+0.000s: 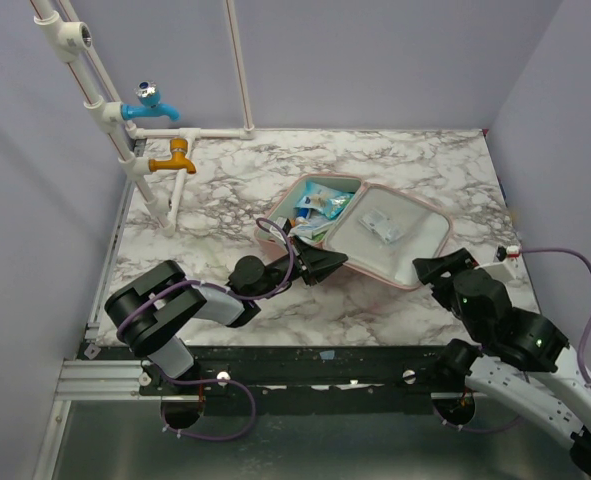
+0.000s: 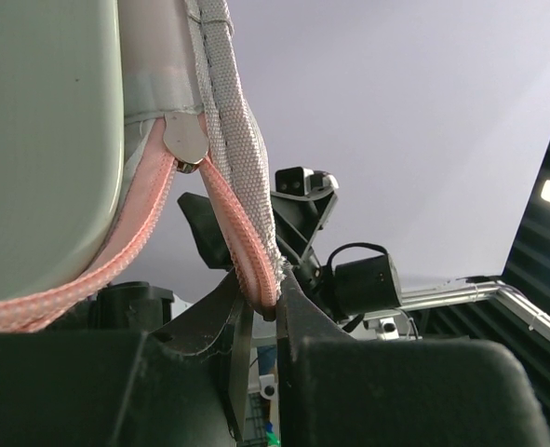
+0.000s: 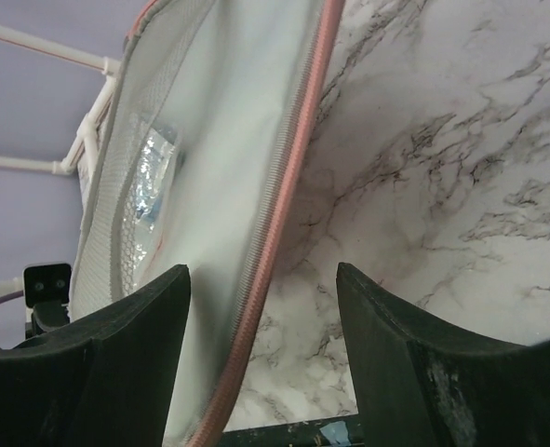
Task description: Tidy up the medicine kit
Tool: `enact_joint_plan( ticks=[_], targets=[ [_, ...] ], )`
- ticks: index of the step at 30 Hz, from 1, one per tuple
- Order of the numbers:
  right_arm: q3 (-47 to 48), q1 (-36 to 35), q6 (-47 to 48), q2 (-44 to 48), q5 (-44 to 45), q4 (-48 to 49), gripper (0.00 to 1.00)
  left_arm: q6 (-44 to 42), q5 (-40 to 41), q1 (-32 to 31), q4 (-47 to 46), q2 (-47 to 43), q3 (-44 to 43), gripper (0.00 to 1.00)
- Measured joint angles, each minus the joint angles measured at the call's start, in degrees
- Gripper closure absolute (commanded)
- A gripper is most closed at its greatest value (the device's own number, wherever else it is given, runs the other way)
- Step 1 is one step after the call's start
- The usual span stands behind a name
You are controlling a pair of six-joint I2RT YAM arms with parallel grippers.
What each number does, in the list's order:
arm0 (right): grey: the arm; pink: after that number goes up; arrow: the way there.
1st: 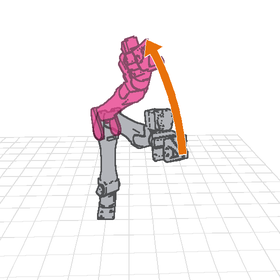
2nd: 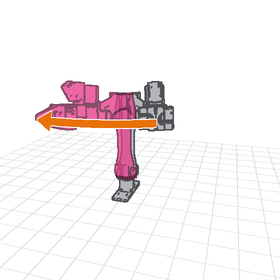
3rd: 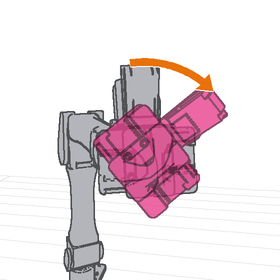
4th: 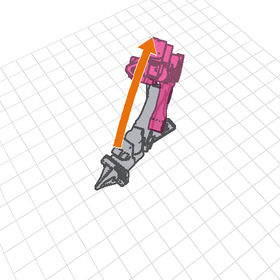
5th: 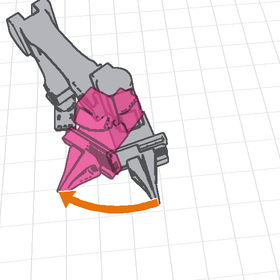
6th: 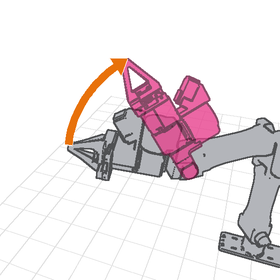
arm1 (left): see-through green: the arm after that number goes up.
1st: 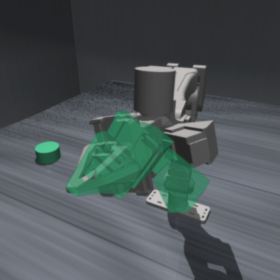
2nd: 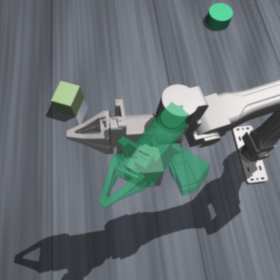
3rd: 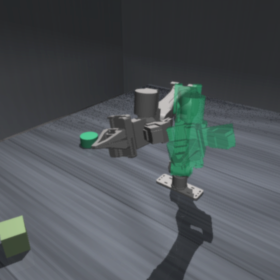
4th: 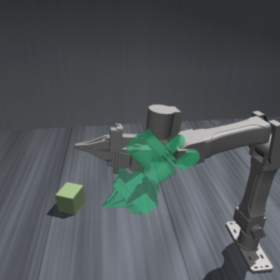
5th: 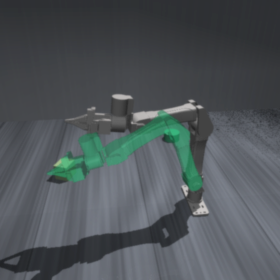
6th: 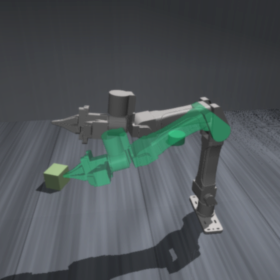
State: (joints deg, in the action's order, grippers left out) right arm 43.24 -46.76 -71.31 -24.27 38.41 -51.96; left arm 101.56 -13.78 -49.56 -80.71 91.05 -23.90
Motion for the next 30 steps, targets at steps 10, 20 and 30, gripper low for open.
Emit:
enact_joint_plan(
  ticks=[10,20,30],
  targets=[
    [-6.40,0.00,-6.45,5.77,-0.20,3.23,0.61,-0.68,-0.37,0.00,0.02,0.00,0.02,1.00],
    [-8.07,0.00,-9.94,6.91,1.62,8.48,0.99,-1.03,-0.81,0.00,0.02,0.00,0.46,1.00],
    [-6.05,-0.09,-7.08,7.58,3.43,7.91,0.99,0.31,-2.58,-0.42,-0.68,3.21,0.44,0.78]
  ],
)
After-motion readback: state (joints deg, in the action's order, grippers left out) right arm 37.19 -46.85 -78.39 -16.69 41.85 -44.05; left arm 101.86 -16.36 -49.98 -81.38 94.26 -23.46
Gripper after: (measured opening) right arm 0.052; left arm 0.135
